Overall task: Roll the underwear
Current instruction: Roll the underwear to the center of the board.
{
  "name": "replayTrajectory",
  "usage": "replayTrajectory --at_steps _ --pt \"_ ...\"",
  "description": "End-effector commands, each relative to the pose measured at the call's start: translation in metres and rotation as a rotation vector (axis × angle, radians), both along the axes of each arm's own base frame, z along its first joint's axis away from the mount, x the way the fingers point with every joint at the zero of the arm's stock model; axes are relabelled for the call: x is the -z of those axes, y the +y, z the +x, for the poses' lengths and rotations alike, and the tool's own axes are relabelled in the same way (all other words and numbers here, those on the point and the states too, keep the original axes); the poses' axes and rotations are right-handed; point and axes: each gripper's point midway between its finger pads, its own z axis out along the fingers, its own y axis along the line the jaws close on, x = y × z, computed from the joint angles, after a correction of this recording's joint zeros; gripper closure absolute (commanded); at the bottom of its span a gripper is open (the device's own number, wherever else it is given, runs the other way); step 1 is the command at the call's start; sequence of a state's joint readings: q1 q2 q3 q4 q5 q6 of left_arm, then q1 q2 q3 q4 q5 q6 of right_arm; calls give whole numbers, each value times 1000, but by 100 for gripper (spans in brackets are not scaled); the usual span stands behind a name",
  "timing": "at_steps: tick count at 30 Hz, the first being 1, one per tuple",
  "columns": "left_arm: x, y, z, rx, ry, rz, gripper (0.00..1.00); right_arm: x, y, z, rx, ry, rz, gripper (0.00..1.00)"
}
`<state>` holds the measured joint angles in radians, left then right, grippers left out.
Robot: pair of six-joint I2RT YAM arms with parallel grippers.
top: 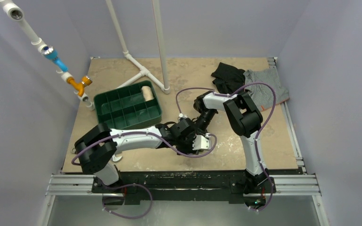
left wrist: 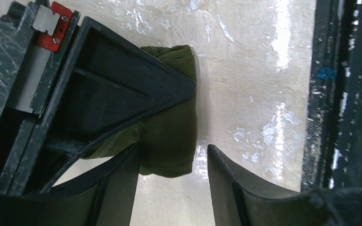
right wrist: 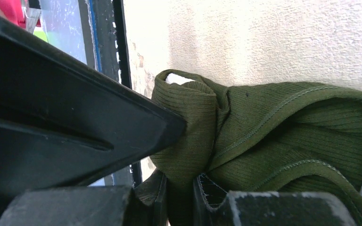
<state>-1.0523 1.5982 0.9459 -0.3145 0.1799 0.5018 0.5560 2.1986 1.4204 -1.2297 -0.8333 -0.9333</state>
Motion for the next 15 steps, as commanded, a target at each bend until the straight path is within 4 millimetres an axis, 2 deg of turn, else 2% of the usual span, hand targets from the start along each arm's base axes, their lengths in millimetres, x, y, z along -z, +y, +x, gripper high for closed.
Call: replayTrajectory --at_steps 1,6,15 --pt "-21 -25 26 -22 -134 -72 47 29 -6 16 -81 -143 -8 100" --pt "-9 -27 28 -32 -136 -51 47 33 -8 15 -84 -134 -20 100" --pt "8 -29 5 -2 -13 -37 47 35 -8 15 -79 -133 -27 100"
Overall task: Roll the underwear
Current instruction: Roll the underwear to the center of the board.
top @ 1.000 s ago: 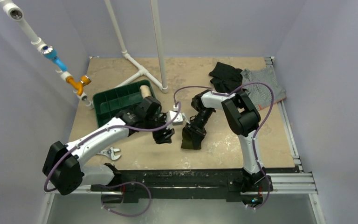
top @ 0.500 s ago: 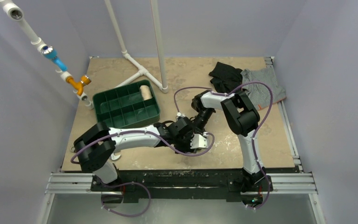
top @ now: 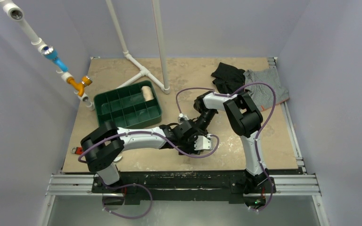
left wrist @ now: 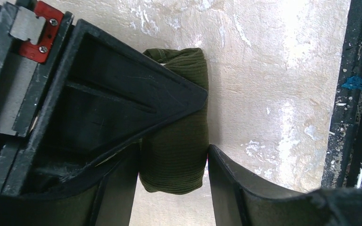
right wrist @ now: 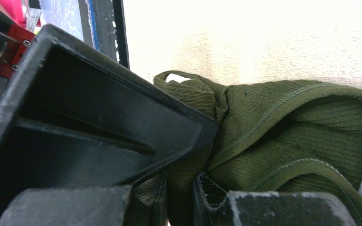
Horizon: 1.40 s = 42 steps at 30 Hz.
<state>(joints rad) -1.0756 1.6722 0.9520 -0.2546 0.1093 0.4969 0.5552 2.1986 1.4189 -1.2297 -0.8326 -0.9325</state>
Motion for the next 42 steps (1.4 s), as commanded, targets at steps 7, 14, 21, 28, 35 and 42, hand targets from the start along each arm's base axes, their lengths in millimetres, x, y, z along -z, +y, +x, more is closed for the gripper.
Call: replayTrajectory --at_steps 7,14,21,28,35,42 --pt "8 -21 -5 13 66 -27 47 35 -8 15 -80 -134 -30 100" --pt "21 -17 -6 10 85 6 62 37 -9 15 -81 -134 -35 100" --pt "26 -11 -16 24 165 21 93 37 -10 14 -78 -129 -38 97" --pt "30 1 -18 16 273 37 100 30 -6 19 -51 -149 -31 71" --pt "30 6 -14 7 296 39 100 12 -3 26 -25 -187 -8 50" --pt "34 9 -15 8 305 57 100 1 -14 33 13 -202 -7 47"
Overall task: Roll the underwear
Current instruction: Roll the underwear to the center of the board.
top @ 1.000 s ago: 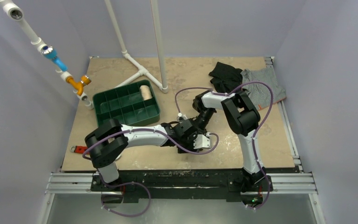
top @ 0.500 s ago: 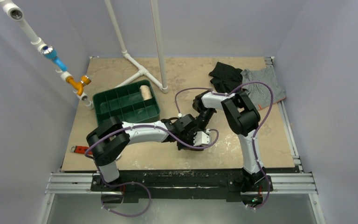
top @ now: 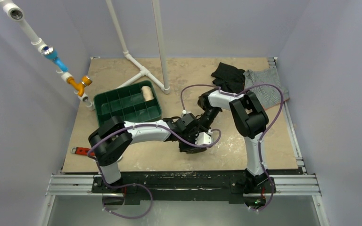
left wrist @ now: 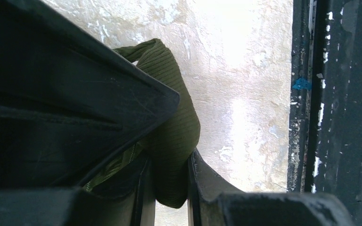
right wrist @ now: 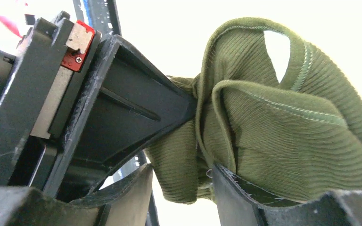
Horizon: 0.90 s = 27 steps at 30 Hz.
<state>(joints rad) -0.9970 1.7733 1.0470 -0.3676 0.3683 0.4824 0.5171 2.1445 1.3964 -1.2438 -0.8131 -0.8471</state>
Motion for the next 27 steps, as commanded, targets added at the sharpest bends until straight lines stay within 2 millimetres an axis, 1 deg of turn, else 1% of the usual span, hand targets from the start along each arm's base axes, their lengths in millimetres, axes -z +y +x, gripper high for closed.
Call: replayTrajectory --at_steps 1,8,14,17,22,27 --pt "22 16 1 -27 42 78 100 13 -6 31 -67 -222 44 47" --pt "23 20 4 -60 71 99 100 -4 -30 43 -10 -250 50 46" --pt "28 25 15 -108 106 106 100 -16 -52 47 44 -295 45 46" --pt "28 24 18 -116 121 101 100 -23 -62 49 81 -331 45 46" --pt "33 26 16 -127 202 133 100 -31 -77 53 156 -392 38 46" --pt "37 26 14 -140 302 162 100 -41 -89 57 253 -496 41 47"
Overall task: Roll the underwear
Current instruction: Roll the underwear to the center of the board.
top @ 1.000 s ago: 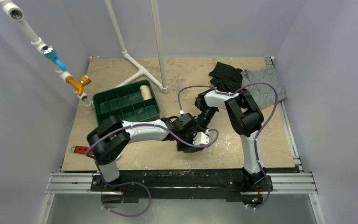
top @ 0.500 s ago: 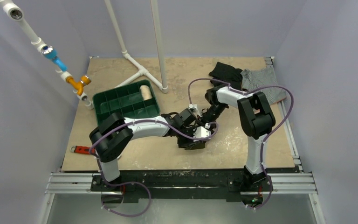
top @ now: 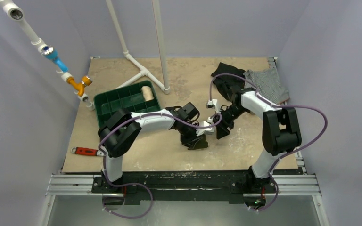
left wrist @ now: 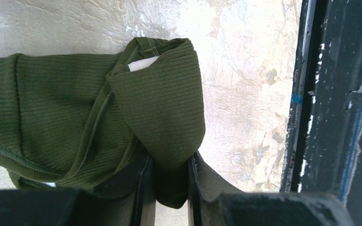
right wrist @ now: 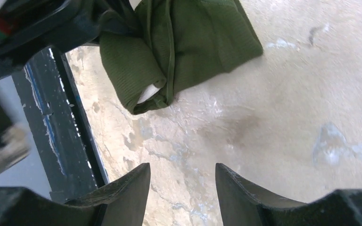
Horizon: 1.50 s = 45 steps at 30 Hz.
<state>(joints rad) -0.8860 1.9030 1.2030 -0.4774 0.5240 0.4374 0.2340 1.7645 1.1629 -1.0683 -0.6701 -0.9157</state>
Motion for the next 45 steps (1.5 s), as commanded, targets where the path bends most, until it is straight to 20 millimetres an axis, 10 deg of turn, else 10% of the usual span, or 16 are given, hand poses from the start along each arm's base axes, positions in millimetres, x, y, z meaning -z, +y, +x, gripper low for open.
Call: replayTrajectory --at_steps 1,20,45 --pt "36 31 -9 -47 143 172 100 -17 -7 10 79 -145 25 47" --pt "25 19 -10 -136 638 86 100 -75 -17 26 192 -551 21 46" --pt "29 17 3 -211 839 105 100 7 84 -8 -294 -696 -155 42"
